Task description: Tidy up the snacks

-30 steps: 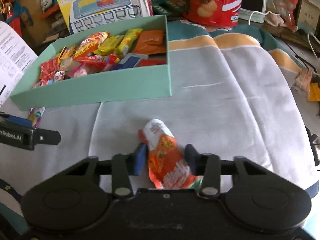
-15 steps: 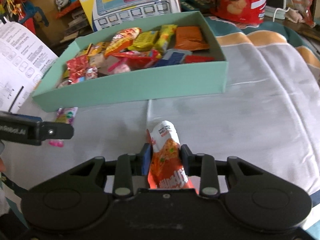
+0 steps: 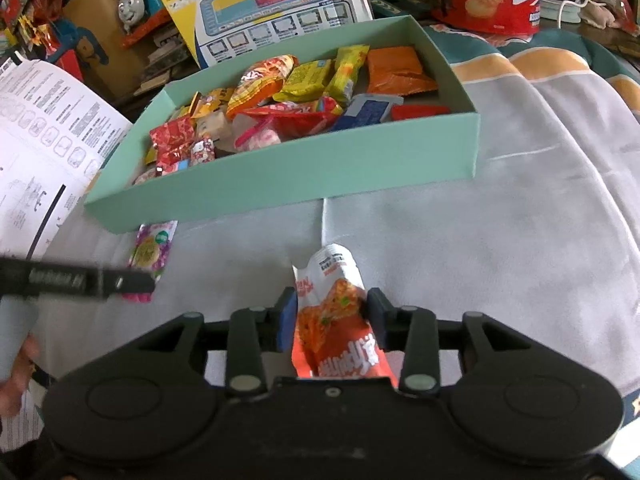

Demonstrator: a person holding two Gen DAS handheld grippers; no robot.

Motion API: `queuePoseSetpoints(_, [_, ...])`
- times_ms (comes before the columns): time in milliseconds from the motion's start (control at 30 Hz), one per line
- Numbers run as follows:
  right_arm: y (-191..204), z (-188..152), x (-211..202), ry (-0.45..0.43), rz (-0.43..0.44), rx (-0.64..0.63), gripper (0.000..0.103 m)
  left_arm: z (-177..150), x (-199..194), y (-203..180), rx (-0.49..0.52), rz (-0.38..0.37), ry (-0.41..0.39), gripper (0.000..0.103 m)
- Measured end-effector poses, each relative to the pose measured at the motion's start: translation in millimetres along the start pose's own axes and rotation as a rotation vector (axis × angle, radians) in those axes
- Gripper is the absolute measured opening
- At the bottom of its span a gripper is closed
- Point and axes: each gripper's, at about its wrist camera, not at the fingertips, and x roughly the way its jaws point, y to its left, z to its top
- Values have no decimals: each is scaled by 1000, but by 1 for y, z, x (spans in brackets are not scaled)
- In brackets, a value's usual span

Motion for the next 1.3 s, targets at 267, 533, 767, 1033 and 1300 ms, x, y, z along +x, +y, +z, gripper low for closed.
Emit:
queuePoseSetpoints(267, [-1, -11, -14, 15, -6, -31, 60, 9, 19, -10, 10, 4, 12, 100])
queuePoseSetpoints(533, [1, -17, -18, 38, -64, -90, 66, 5, 17, -3, 50, 45, -50, 86])
queuePoseSetpoints(767, [22, -23, -13, 32, -162, -181, 53, 6, 12, -13, 101, 17, -91, 58])
queuePoseSetpoints(1033, [32, -21, -18, 33, -165, -194, 32, -7, 0, -22, 136, -16, -108, 29])
queuePoseSetpoints(1300, [30, -15, -33, 14, -97, -114, 31, -25, -15, -10, 63, -77, -51, 29])
